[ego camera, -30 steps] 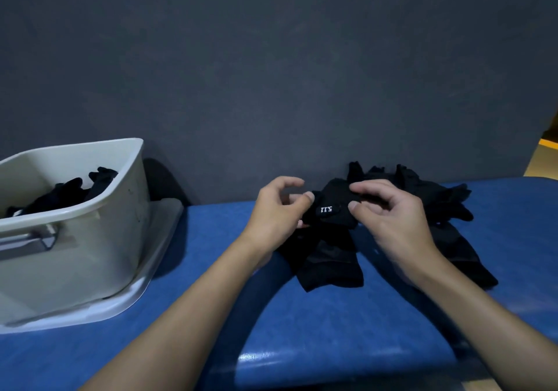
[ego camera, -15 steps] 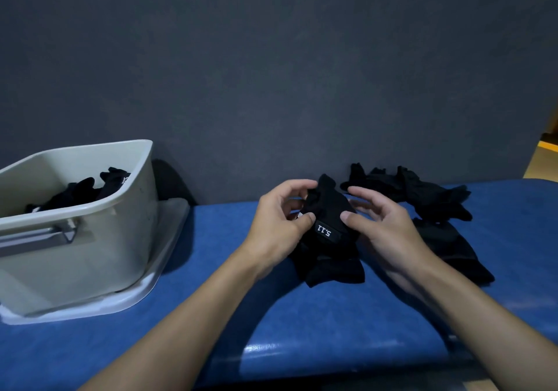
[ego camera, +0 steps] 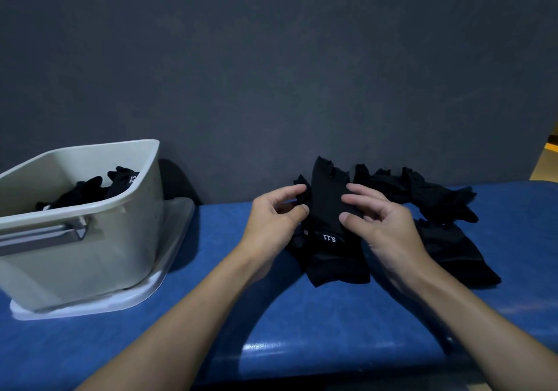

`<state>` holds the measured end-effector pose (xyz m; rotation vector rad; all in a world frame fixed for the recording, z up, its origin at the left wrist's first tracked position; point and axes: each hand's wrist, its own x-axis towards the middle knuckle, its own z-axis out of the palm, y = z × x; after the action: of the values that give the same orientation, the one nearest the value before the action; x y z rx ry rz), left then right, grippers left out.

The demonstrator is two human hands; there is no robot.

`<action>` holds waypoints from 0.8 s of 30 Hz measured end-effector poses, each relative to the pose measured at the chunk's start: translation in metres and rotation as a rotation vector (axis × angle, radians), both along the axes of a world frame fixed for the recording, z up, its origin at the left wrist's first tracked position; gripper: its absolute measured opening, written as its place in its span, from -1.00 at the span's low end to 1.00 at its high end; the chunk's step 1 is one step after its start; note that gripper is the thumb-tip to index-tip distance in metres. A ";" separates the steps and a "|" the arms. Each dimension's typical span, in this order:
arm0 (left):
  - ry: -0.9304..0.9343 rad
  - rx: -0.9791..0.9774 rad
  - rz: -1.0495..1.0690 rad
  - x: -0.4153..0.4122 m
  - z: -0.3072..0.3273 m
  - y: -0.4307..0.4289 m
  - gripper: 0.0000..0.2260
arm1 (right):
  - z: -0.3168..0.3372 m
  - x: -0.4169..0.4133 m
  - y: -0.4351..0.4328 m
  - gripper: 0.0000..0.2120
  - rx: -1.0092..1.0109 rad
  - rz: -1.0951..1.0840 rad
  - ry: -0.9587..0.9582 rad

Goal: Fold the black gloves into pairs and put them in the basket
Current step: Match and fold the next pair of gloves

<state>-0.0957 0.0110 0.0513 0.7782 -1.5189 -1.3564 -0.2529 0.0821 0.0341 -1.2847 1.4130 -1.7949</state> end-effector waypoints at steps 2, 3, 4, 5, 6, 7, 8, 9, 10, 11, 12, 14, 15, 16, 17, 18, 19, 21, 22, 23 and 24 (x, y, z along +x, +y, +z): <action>-0.003 0.015 0.005 0.000 0.000 0.001 -0.68 | 0.002 0.001 0.000 -0.77 -0.016 -0.031 -0.052; 0.000 0.019 0.006 0.001 0.000 0.001 -0.68 | 0.003 0.002 0.000 -0.77 -0.023 -0.028 -0.121; 0.007 0.016 0.006 0.001 0.001 0.002 -0.68 | 0.004 0.002 0.000 -0.75 -0.022 -0.006 -0.208; 0.014 0.006 0.011 0.001 0.001 0.002 -0.69 | 0.005 0.003 0.000 -0.72 -0.018 0.021 -0.279; 0.018 -0.010 0.022 0.001 0.001 0.003 -0.71 | 0.007 0.003 0.000 -0.70 -0.016 0.031 -0.320; 0.020 -0.026 0.034 0.001 0.001 0.003 -0.72 | 0.008 0.004 0.000 -0.67 -0.015 0.031 -0.342; 0.022 -0.037 0.045 0.000 0.001 0.004 -0.73 | 0.009 0.004 0.000 -0.65 -0.016 0.038 -0.362; 0.019 -0.044 0.053 0.000 0.000 0.004 -0.72 | 0.009 0.004 0.001 -0.64 -0.012 0.051 -0.383; 0.010 -0.051 0.059 0.000 -0.001 0.004 -0.71 | 0.010 0.005 0.001 -0.64 -0.006 0.065 -0.400; -0.005 -0.058 0.067 0.000 -0.003 0.004 -0.69 | 0.010 0.005 0.001 -0.65 0.002 0.074 -0.408; -0.019 -0.067 0.072 0.000 -0.004 0.004 -0.68 | 0.009 0.005 0.001 -0.66 0.010 0.078 -0.408; -0.022 -0.080 0.080 0.000 -0.006 0.004 -0.67 | 0.008 0.004 0.000 -0.68 0.018 0.086 -0.413; -0.017 -0.085 0.082 0.000 -0.006 0.004 -0.67 | 0.008 0.003 0.000 -0.69 0.021 0.091 -0.424; -0.011 -0.088 0.087 0.000 -0.006 0.004 -0.67 | 0.009 0.002 -0.001 -0.69 0.025 0.095 -0.438; -0.009 -0.094 0.090 -0.001 -0.006 0.004 -0.67 | 0.009 0.002 -0.001 -0.70 0.032 0.093 -0.449; -0.007 -0.100 0.090 -0.001 -0.006 0.004 -0.66 | 0.009 0.001 -0.002 -0.70 0.043 0.086 -0.453; -0.007 -0.103 0.088 -0.001 -0.006 0.004 -0.65 | 0.009 0.000 -0.003 -0.71 0.055 0.083 -0.457; -0.002 -0.095 0.086 -0.001 -0.004 0.005 -0.63 | 0.008 0.002 -0.003 -0.75 0.065 0.109 -0.489; 0.006 -0.087 0.083 -0.002 -0.004 0.006 -0.62 | 0.008 0.003 -0.003 -0.76 0.066 0.131 -0.515; 0.019 -0.079 0.075 -0.001 -0.003 0.006 -0.62 | 0.009 0.004 -0.003 -0.77 0.067 0.149 -0.539; 0.033 -0.071 0.066 -0.001 -0.003 0.006 -0.62 | 0.009 0.005 -0.002 -0.77 0.068 0.164 -0.560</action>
<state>-0.0967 0.0173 0.0486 0.7514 -1.4945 -1.2537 -0.2478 0.0800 0.0435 -0.7485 1.0128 -1.7878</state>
